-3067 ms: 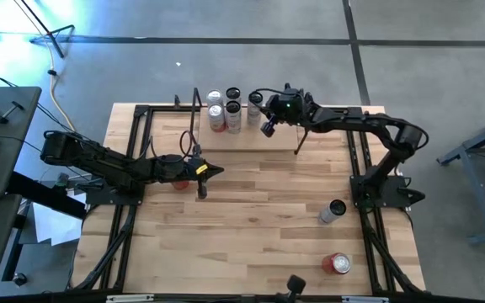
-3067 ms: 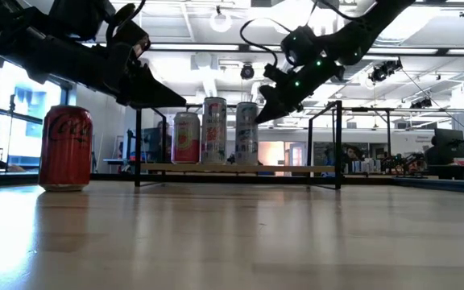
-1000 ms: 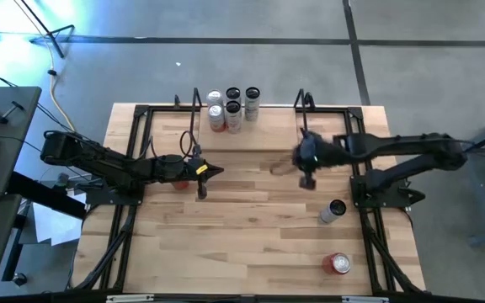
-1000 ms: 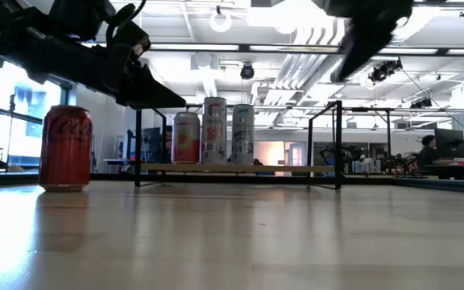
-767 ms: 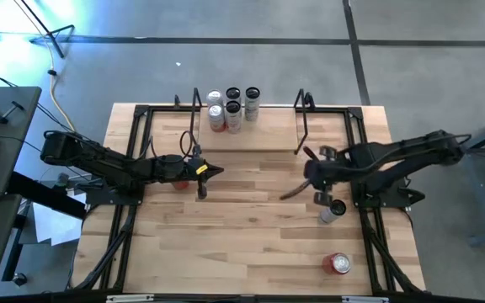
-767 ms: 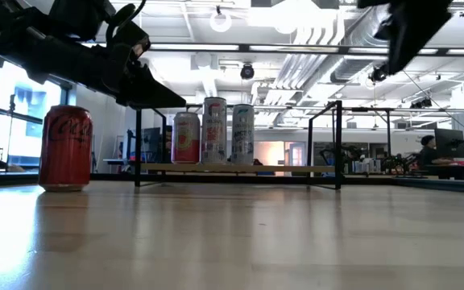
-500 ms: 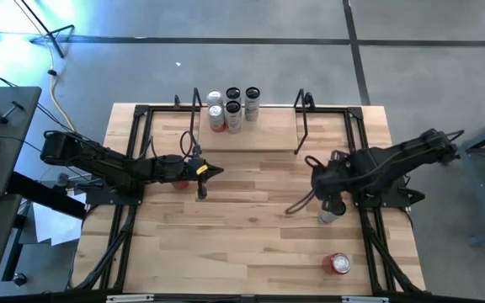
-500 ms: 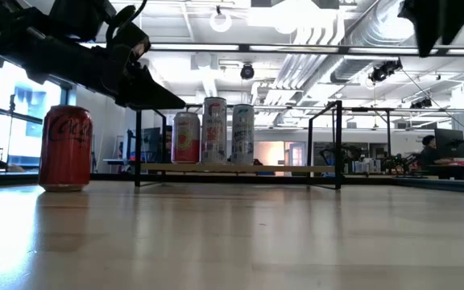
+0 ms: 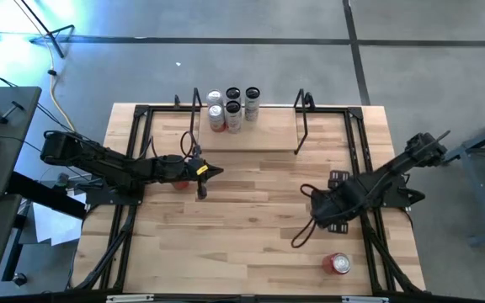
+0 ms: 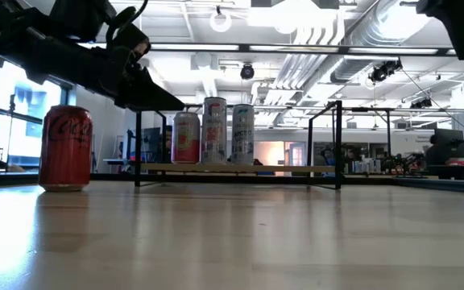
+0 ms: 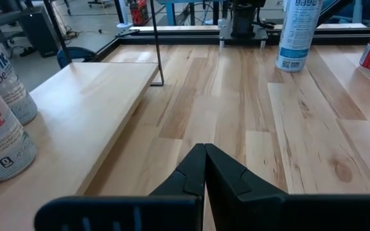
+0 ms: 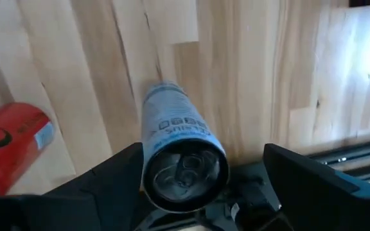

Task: Place canned beverage on shelf
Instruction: Put the white blue soda can on the shelf aligned with the other white blue soda can

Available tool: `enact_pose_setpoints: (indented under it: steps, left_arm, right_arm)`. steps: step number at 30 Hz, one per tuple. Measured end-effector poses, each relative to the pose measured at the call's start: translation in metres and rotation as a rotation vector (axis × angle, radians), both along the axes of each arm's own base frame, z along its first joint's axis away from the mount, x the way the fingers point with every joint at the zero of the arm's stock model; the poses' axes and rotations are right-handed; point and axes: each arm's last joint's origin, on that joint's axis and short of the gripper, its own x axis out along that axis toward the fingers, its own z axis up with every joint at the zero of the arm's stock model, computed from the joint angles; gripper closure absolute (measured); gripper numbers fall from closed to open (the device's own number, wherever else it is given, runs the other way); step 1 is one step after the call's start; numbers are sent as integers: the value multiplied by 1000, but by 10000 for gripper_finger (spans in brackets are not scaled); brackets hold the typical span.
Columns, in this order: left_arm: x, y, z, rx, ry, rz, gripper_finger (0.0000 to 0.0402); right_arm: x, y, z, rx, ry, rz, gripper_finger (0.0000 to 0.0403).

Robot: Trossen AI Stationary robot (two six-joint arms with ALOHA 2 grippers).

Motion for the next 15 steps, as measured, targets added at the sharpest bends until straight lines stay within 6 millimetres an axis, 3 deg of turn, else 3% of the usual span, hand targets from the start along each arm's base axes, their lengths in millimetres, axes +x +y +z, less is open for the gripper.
enact_pose_setpoints:
  steps: [15]
  left_arm:
    - [-1,-12,-1,3,16,-41,401]
  right_arm:
    - [-3,4,0,17,14,-4,95]
